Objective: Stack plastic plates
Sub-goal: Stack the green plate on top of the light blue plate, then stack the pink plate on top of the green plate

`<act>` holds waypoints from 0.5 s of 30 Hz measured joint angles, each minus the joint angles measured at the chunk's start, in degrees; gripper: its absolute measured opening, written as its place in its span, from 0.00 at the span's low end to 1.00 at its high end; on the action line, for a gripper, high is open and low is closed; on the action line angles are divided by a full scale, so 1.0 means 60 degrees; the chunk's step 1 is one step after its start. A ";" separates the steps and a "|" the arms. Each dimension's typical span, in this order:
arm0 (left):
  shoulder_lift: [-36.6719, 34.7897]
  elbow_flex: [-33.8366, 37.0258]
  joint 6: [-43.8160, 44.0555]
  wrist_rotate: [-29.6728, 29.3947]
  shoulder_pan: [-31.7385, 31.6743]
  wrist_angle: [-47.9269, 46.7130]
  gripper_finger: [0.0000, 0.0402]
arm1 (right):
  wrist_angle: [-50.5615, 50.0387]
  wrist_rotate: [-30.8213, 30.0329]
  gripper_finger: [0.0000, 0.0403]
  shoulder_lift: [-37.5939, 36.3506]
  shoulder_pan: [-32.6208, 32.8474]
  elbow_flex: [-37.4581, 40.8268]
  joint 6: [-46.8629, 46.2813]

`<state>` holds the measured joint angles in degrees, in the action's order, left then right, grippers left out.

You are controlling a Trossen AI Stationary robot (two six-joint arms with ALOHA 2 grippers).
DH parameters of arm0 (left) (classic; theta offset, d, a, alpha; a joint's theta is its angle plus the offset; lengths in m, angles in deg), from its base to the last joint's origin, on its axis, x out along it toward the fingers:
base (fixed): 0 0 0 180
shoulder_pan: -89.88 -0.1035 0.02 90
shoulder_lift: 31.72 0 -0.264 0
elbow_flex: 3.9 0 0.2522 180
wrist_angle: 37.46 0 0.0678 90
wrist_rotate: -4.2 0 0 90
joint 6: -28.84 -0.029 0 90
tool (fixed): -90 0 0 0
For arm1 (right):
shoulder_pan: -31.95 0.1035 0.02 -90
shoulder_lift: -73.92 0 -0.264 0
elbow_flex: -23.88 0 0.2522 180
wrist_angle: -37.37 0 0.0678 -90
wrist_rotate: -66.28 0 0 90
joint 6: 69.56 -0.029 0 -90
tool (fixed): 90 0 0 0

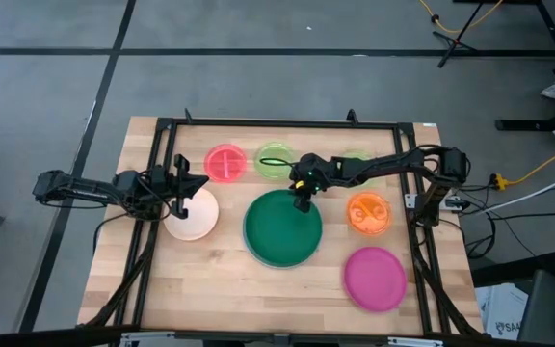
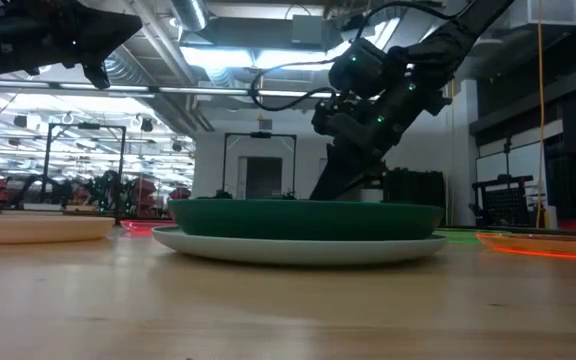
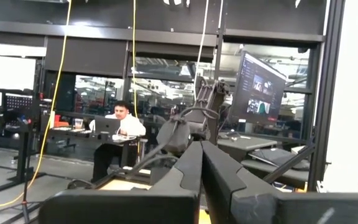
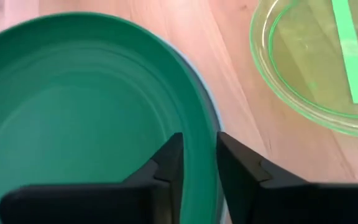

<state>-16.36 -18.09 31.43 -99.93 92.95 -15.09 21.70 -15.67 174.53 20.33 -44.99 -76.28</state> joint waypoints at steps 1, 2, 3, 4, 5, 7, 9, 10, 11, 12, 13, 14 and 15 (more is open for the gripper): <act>-0.0001 -0.0002 -0.0002 0.0001 0.0000 0.0002 0.01 | -0.0146 0.0001 0.24 -0.0071 0.0000 -0.0017 0.0090; 0.0001 0.0000 0.0000 0.0015 0.0000 -0.0012 0.01 | -0.0402 -0.0004 0.26 -0.0168 -0.0006 -0.0105 0.0211; 0.0001 0.0000 0.0001 0.0028 0.0000 -0.0002 0.01 | -0.0706 -0.0006 0.27 -0.0301 -0.0007 -0.0208 0.0352; -0.0001 0.0000 0.0004 0.0030 0.0002 0.0001 0.01 | -0.1065 -0.0004 0.28 -0.0470 -0.0007 -0.0306 0.0447; -0.0001 -0.0002 0.0002 0.0031 0.0000 -0.0004 0.01 | -0.1402 -0.0007 0.28 -0.0666 -0.0007 -0.0389 0.0515; 0.0000 0.0000 0.0043 0.0037 0.0001 0.0002 0.01 | -0.2067 -0.0010 0.29 -0.1101 0.0073 -0.0504 0.0632; 0.0003 0.0000 0.0273 0.0041 0.0000 -0.0004 0.01 | -0.2644 -0.0084 0.29 -0.1675 0.0195 -0.0510 0.0682; 0.0003 0.0000 0.0438 0.0044 0.0000 0.0024 0.01 | -0.2870 -0.0245 0.29 -0.2000 0.0292 -0.0511 0.0699; 0.0033 0.0000 0.0624 0.0044 0.0000 0.0061 0.01 | -0.3096 -0.0431 0.29 -0.2332 0.0408 -0.0514 0.0726; 0.0075 -0.0004 0.0758 0.0044 0.0000 0.0074 0.01 | -0.3379 -0.0597 0.29 -0.2650 0.0533 -0.0514 0.0752; 0.0128 -0.0006 0.0773 0.0044 0.0000 0.0047 0.01 | -0.3678 -0.0775 0.29 -0.2989 0.0677 -0.0515 0.0774; 0.0208 -0.0027 0.0776 0.0047 0.0000 0.0048 0.01 | -0.3981 -0.0918 0.29 -0.3299 0.0816 -0.0514 0.0771; 0.0311 -0.0067 0.0786 0.0053 0.0004 0.0045 0.01 | -0.4256 -0.0994 0.29 -0.3593 0.0972 -0.0515 0.0756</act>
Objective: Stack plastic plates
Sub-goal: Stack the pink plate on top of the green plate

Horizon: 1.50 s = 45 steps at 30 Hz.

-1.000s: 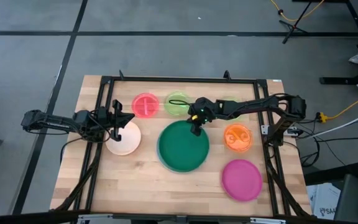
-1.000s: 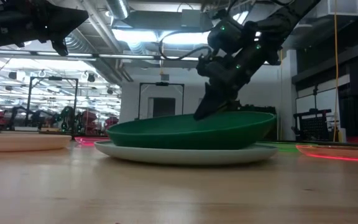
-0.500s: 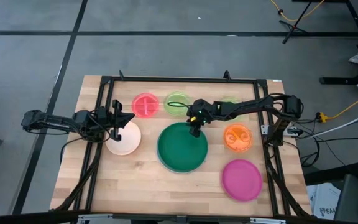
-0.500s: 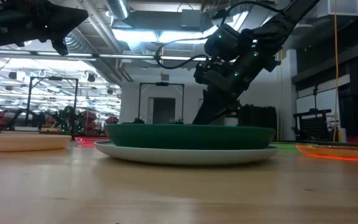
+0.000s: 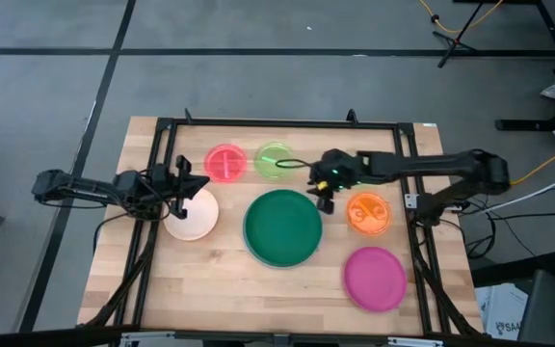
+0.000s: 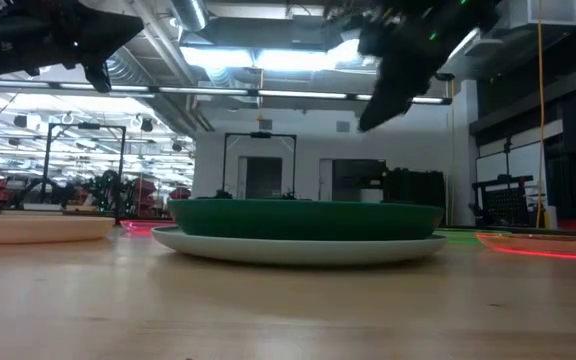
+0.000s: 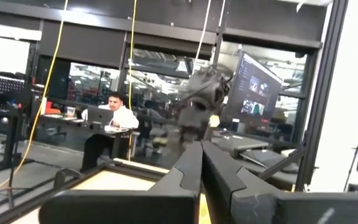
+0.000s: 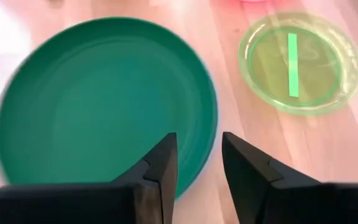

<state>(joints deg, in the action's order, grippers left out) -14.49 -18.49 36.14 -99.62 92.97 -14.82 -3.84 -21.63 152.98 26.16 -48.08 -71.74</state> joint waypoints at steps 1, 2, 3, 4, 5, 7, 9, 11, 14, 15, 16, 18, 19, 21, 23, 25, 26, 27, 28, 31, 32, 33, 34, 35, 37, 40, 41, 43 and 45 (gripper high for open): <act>0.0125 -0.0061 0.0003 -0.0001 -0.0002 0.0011 0.01 | -0.0287 -0.0034 0.29 -0.0286 0.0165 0.0001 -0.0035; 0.0276 -0.0135 0.0005 0.0001 -0.0004 0.0018 0.01 | -0.0576 -0.0092 0.29 -0.0529 0.0337 -0.0002 -0.0066; 0.0455 -0.0214 0.0009 0.0024 -0.0004 0.0017 0.01 | -0.0844 -0.0104 0.29 -0.0750 0.0540 -0.0001 -0.0122; 0.0641 -0.0300 0.0009 0.0131 -0.0004 0.0014 0.01 | -0.1106 -0.0149 0.29 -0.0922 0.0745 0.0000 -0.0182; 0.0840 -0.0401 0.0009 0.0256 -0.0004 0.0018 0.01 | -0.1372 -0.0223 0.29 -0.1046 0.0961 -0.0002 -0.0309; 0.1244 -0.0618 0.0012 0.0500 0.0000 0.0033 0.01 | -0.1868 -0.0400 0.29 -0.1204 0.1383 -0.0002 -0.0574; 0.1613 -0.0836 0.0018 0.0541 0.0042 0.0027 0.01 | -0.2269 -0.0536 0.29 -0.1262 0.1804 -0.0002 -0.0906; 0.2015 -0.1037 0.0016 0.0540 0.0154 0.0051 0.01 | -0.2716 -0.0639 0.29 -0.1263 0.2236 -0.0001 -0.1305; 0.2627 -0.1304 -0.0035 0.0534 0.0310 0.0047 0.01 | -0.2939 -0.0686 0.29 -0.1263 0.2948 0.0178 -0.1804; 0.2793 -0.1383 -0.0042 0.0493 0.0353 0.0044 0.01 | -0.2970 -0.0678 0.29 -0.1263 0.3173 0.0269 -0.1913; 0.2927 -0.1460 -0.0046 0.0458 0.0367 0.0042 0.01 | -0.3007 -0.0678 0.29 -0.1263 0.3410 0.0376 -0.2062; 0.3147 -0.1615 -0.0057 0.0448 0.0368 0.0063 0.01 | -0.3043 -0.0675 0.29 -0.1260 0.3843 0.0548 -0.2279; 0.3242 -0.1657 -0.0057 0.0435 0.0368 0.0071 0.01 | -0.3016 -0.0675 0.29 -0.1263 0.4043 0.0646 -0.2359; 0.3396 -0.1708 -0.0057 0.0432 0.0368 0.0058 0.01 | -0.3023 -0.0675 0.29 -0.1262 0.4438 0.0871 -0.2399; 0.3475 -0.1714 -0.0057 0.0428 0.0368 0.0055 0.01 | -0.3042 -0.0675 0.29 -0.1260 0.4798 0.1111 -0.2368; 0.3513 -0.1714 -0.0057 0.0427 0.0368 0.0068 0.01 | -0.3064 -0.0675 0.29 -0.1260 0.5094 0.1370 -0.2437; 0.3513 -0.1714 -0.0057 0.0425 0.0368 0.0062 0.01 | -0.3092 -0.0673 0.29 -0.1260 0.5217 0.1506 -0.2640; 0.3513 -0.1714 -0.0057 0.0425 0.0368 0.0067 0.01 | -0.3096 -0.0670 0.29 -0.1260 0.5324 0.1636 -0.2877; 0.3513 -0.1714 -0.0057 0.0423 0.0368 0.0078 0.01 | -0.3102 -0.0671 0.29 -0.1260 0.5402 0.1751 -0.3066; 0.3513 -0.1714 -0.0053 0.0330 0.0364 0.0080 0.01 | -0.3267 -0.0675 0.29 -0.1260 0.5555 0.2052 -0.3211; 0.3513 -0.1714 -0.0053 0.0317 0.0365 0.0080 0.01 | -0.3280 -0.0678 0.29 -0.1260 0.5552 0.2144 -0.3275; 0.3513 -0.1714 -0.0050 0.0292 0.0367 0.0080 0.01 | -0.3208 -0.0675 0.29 -0.1260 0.5539 0.2242 -0.3345; 0.3513 -0.1714 -0.0051 0.0250 0.0367 0.0080 0.01 | -0.3145 -0.0668 0.29 -0.1260 0.5534 0.2338 -0.3400; 0.3513 -0.1714 -0.0050 0.0215 0.0366 0.0080 0.01 | -0.3100 -0.0613 0.29 -0.1260 0.5532 0.2427 -0.3432; 0.3513 -0.1714 -0.0049 0.0210 0.0364 0.0080 0.01 | -0.3066 -0.0393 0.29 -0.1260 0.5531 0.2592 -0.3437; 0.3513 -0.1714 -0.0050 0.0210 0.0364 0.0080 0.01 | -0.3013 -0.0247 0.29 -0.1256 0.5531 0.2835 -0.3424; 0.3513 -0.1714 -0.0053 0.0210 0.0368 0.0080 0.01 | -0.2998 -0.0245 0.29 -0.1256 0.5531 0.2912 -0.3424; 0.3513 -0.1714 -0.0053 0.0204 0.0364 0.0080 0.01 | -0.2713 -0.0243 0.29 -0.1256 0.5531 0.3103 -0.3424; 0.3513 -0.1714 -0.0051 0.0203 0.0364 0.0080 0.01 | -0.2309 -0.0238 0.29 -0.1254 0.5531 0.3323 -0.3418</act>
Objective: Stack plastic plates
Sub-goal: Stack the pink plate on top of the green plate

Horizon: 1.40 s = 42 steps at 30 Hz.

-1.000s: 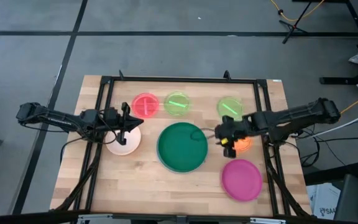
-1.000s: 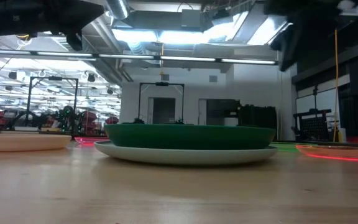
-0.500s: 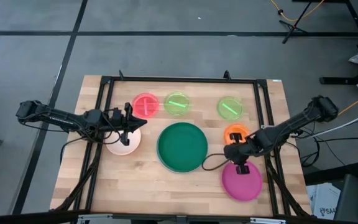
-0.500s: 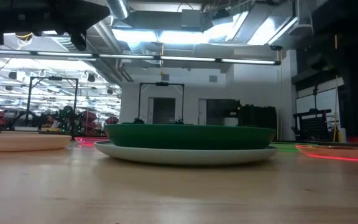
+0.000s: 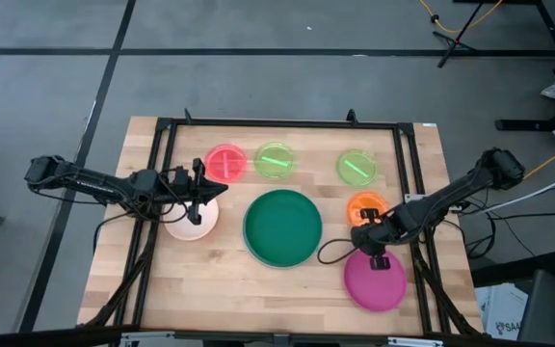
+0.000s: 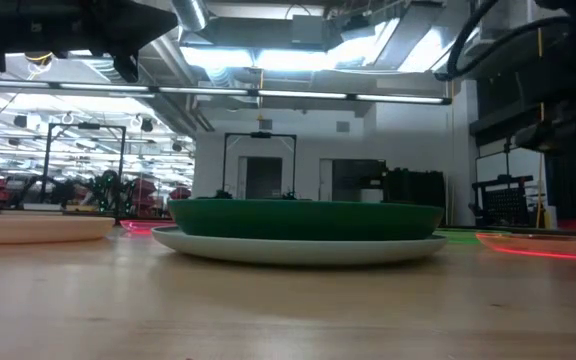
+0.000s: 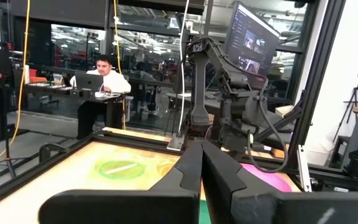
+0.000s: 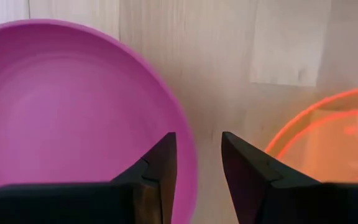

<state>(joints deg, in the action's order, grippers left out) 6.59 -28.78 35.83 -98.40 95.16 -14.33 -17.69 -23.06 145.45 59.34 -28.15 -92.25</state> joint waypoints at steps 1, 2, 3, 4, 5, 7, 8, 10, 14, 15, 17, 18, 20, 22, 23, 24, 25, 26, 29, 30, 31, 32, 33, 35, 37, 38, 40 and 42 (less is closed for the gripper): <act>0.0000 0.0000 -0.0001 0.0000 0.0000 0.0000 0.01 | 0.0188 0.0031 0.29 0.0002 0.0000 0.0103 0.0020; 0.0000 0.0000 -0.0001 0.0000 0.0000 0.0000 0.01 | 0.0362 0.0075 0.29 0.0002 -0.0002 0.0194 0.0055; 0.0000 0.0000 -0.0002 0.0000 0.0000 0.0000 0.01 | 0.0506 0.0087 0.29 0.0002 -0.0004 0.0275 0.0068; 0.0000 0.0000 -0.0002 0.0000 0.0000 0.0000 0.01 | 0.0619 0.0139 0.29 0.0002 -0.0004 0.0351 0.0068; 0.0000 0.0000 -0.0002 0.0000 0.0000 0.0000 0.01 | 0.0741 0.0259 0.29 0.0002 -0.0007 0.0427 0.0071; 0.0000 0.0000 -0.0002 0.0000 0.0000 0.0000 0.01 | 0.0944 0.0392 0.29 0.0006 -0.0007 0.0518 0.0068; 0.0000 0.0000 -0.0002 -0.0002 0.0000 0.0000 0.01 | 0.1021 0.0400 0.29 0.0006 -0.0007 0.0547 0.0068; 0.0000 0.0000 -0.0002 -0.0017 0.0002 0.0000 0.01 | 0.1143 0.0401 0.29 0.0006 -0.0007 0.0629 0.0070; 0.0000 0.0000 -0.0002 -0.0051 0.0000 0.0000 0.01 | 0.1497 0.0401 0.29 0.0006 -0.0007 0.0875 0.0068; 0.0000 0.0000 -0.0002 -0.0049 0.0000 0.0000 0.01 | 0.1531 0.0405 0.29 0.0009 -0.0007 0.0958 0.0071; 0.0000 0.0000 -0.0005 -0.0050 0.0000 0.0001 0.01 | 0.1669 0.0476 0.29 0.0023 -0.0007 0.1123 0.0071; 0.0000 0.0000 -0.0006 -0.0051 0.0000 0.0000 0.01 | 0.1774 0.0509 0.29 0.0026 -0.0007 0.1187 0.0071; 0.0000 0.0000 -0.0009 -0.0074 0.0002 0.0000 0.01 | 0.1944 0.0576 0.29 0.0027 -0.0007 0.1254 0.0069; 0.0000 0.0000 -0.0009 -0.0182 0.0000 0.0000 0.01 | 0.2067 0.0580 0.29 0.0027 -0.0007 0.1265 0.0024; 0.0000 0.0000 -0.0009 -0.0248 0.0000 0.0001 0.01 | 0.2112 0.0580 0.29 0.0027 -0.0007 0.1265 0.0024; 0.0000 0.0000 -0.0009 -0.0288 0.0000 0.0000 0.01 | 0.2142 0.0579 0.29 0.0027 -0.0007 0.1265 0.0024; 0.0000 0.0000 -0.0009 -0.0317 0.0000 0.0000 0.01 | 0.2154 0.0579 0.28 0.0027 -0.0007 0.1265 0.0024; 0.0000 0.0000 -0.0011 -0.0318 0.0000 0.0000 0.01 | 0.2147 0.0580 0.28 0.0027 -0.0007 0.1265 0.0024; 0.0000 0.0000 -0.0009 -0.0317 0.0000 0.0000 0.01 | 0.2143 0.0577 0.22 0.0027 -0.0007 0.1265 0.0068; 0.0000 0.0000 -0.0009 -0.0318 0.0000 0.0001 0.01 | 0.2140 0.0578 0.19 0.0031 -0.0007 0.1265 0.0076; 0.0000 0.0000 -0.0009 -0.0348 0.0001 0.0006 0.01 | 0.2140 0.0577 0.16 0.0031 -0.0007 0.1265 0.0089; 0.0000 0.0000 -0.0002 -0.0437 0.0004 0.0011 0.01 | 0.2140 0.0576 0.13 0.0031 -0.0007 0.1265 0.0094; 0.0000 0.0000 -0.0002 -0.0551 0.0000 0.0022 0.01 | 0.2140 0.0580 0.10 0.0031 -0.0007 0.1265 0.0100; 0.0000 0.0000 -0.0002 -0.0707 0.0000 0.0029 0.01 | 0.2146 0.0607 0.04 0.0031 -0.0007 0.1265 0.0107; 0.0000 0.0000 0.0002 -0.0822 0.0000 0.0029 0.01 | 0.2176 0.0616 0.01 0.0031 -0.0007 0.1265 0.0072; 0.0000 0.0000 0.0003 -0.0828 0.0000 0.0029 0.01 | 0.2187 0.0629 0.02 0.0031 -0.0007 0.1265 -0.0021; 0.0000 0.0000 0.0010 -0.0834 0.0000 0.0029 0.01 | 0.2176 0.0672 0.03 0.0031 -0.0013 0.1265 -0.0239; 0.0000 0.0000 0.0024 -0.0834 0.0000 0.0040 0.01 | 0.2172 0.0752 0.04 0.0031 -0.0029 0.1265 -0.0430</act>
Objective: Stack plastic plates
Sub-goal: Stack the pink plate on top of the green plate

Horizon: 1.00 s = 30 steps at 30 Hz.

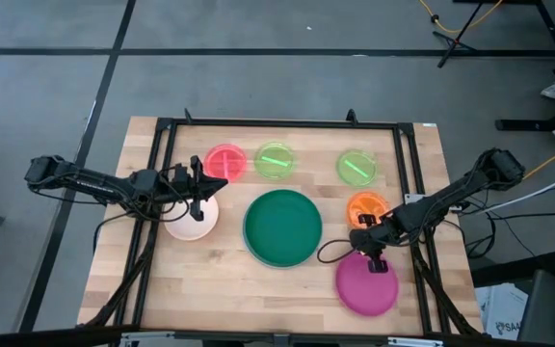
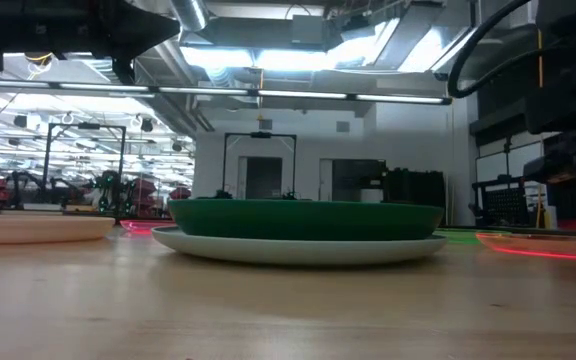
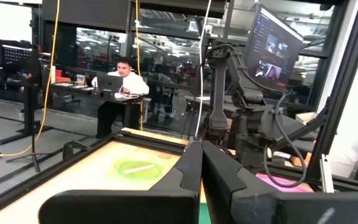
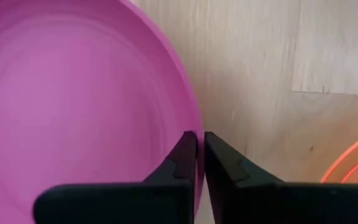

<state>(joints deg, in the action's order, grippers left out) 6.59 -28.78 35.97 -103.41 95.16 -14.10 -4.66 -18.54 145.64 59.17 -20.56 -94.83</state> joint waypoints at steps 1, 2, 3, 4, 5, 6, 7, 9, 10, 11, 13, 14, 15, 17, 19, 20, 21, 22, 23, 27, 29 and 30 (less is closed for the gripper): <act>0.0000 0.0000 0.0000 0.0000 0.0000 0.0004 0.01 | -0.0007 0.0081 0.04 0.0000 0.0000 0.0000 -0.0073; 0.0000 0.0000 0.0000 0.0000 0.0000 0.0004 0.01 | -0.0007 0.0168 0.03 -0.0004 0.0000 0.0000 -0.0167; 0.0000 0.0000 0.0002 0.0000 0.0000 0.0004 0.01 | -0.0007 0.0262 0.03 -0.0032 0.0000 0.0000 -0.0209; 0.0000 0.0000 0.0004 0.0000 0.0000 0.0004 0.01 | 0.0010 0.0336 0.01 -0.0056 0.0000 0.0000 -0.0231; 0.0000 0.0000 0.0002 0.0000 0.0000 0.0004 0.01 | 0.0064 0.0415 0.01 -0.0086 0.0000 0.0000 -0.0238; 0.0000 0.0000 0.0000 0.0000 0.0000 0.0004 0.01 | 0.0135 0.0458 0.01 -0.0134 0.0000 0.0000 -0.0240; 0.0000 0.0000 0.0004 0.0000 0.0000 0.0005 0.01 | 0.0223 0.0507 0.01 -0.0184 0.0000 0.0000 -0.0242; 0.0000 -0.0004 0.0004 0.0004 0.0000 0.0007 0.01 | 0.0314 0.0574 0.01 -0.0252 0.0000 -0.0083 -0.0242; 0.0000 -0.0004 0.0007 0.0010 0.0000 0.0007 0.01 | 0.0310 0.0570 0.01 -0.0264 -0.0005 -0.0171 -0.0250; 0.0000 -0.0004 0.0026 0.0037 0.0000 0.0010 0.01 | 0.0307 0.0581 0.01 -0.0287 -0.0053 -0.0267 -0.0256; 0.0000 -0.0004 0.0036 0.0097 0.0000 0.0011 0.01 | 0.0322 0.0581 0.00 -0.0306 -0.0197 -0.0515 -0.0318; 0.0000 -0.0004 0.0036 0.0117 0.0000 0.0011 0.01 | 0.0354 0.0569 0.01 -0.0306 -0.0304 -0.0642 -0.0406; 0.0000 -0.0004 0.0036 0.0120 0.0000 0.0011 0.01 | 0.0358 0.0567 0.01 -0.0306 -0.0423 -0.0761 -0.0495; 0.0000 -0.0004 0.0036 0.0120 0.0000 0.0011 0.01 | 0.0348 0.0524 0.01 -0.0306 -0.0678 -0.1009 -0.0544; 0.0000 -0.0004 0.0036 0.0120 0.0000 0.0011 0.01 | 0.0358 0.0370 0.01 -0.0306 -0.0959 -0.1235 -0.0550; 0.0000 -0.0004 0.0036 0.0120 0.0000 0.0011 0.01 | 0.0361 0.0310 0.01 -0.0306 -0.1097 -0.1330 -0.0555; 0.0000 -0.0004 0.0036 0.0120 0.0000 0.0011 0.01 | 0.0424 0.0315 0.01 -0.0306 -0.1237 -0.1411 -0.0559; 0.0000 -0.0004 0.0038 0.0120 0.0000 0.0011 0.01 | 0.0531 0.0315 0.01 -0.0306 -0.1386 -0.1471 -0.0555; 0.0000 -0.0004 0.0036 0.0120 0.0000 0.0011 0.01 | 0.0706 0.0315 0.01 -0.0306 -0.1525 -0.1507 -0.0556; 0.0000 -0.0004 0.0040 0.0127 0.0000 0.0011 0.01 | 0.1471 0.0311 0.01 -0.0300 -0.2045 -0.1526 -0.0511; 0.0000 -0.0004 0.0042 0.0127 0.0007 0.0009 0.01 | 0.1787 0.0308 0.01 -0.0234 -0.2323 -0.1526 -0.0504; 0.0000 -0.0004 0.0041 0.0127 0.0007 0.0011 0.01 | 0.1913 0.0292 0.01 -0.0223 -0.2454 -0.1526 -0.0504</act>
<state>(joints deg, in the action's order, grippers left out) 6.59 -28.80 36.22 -102.64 95.20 -14.03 6.82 -16.79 144.30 44.45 -29.72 -97.86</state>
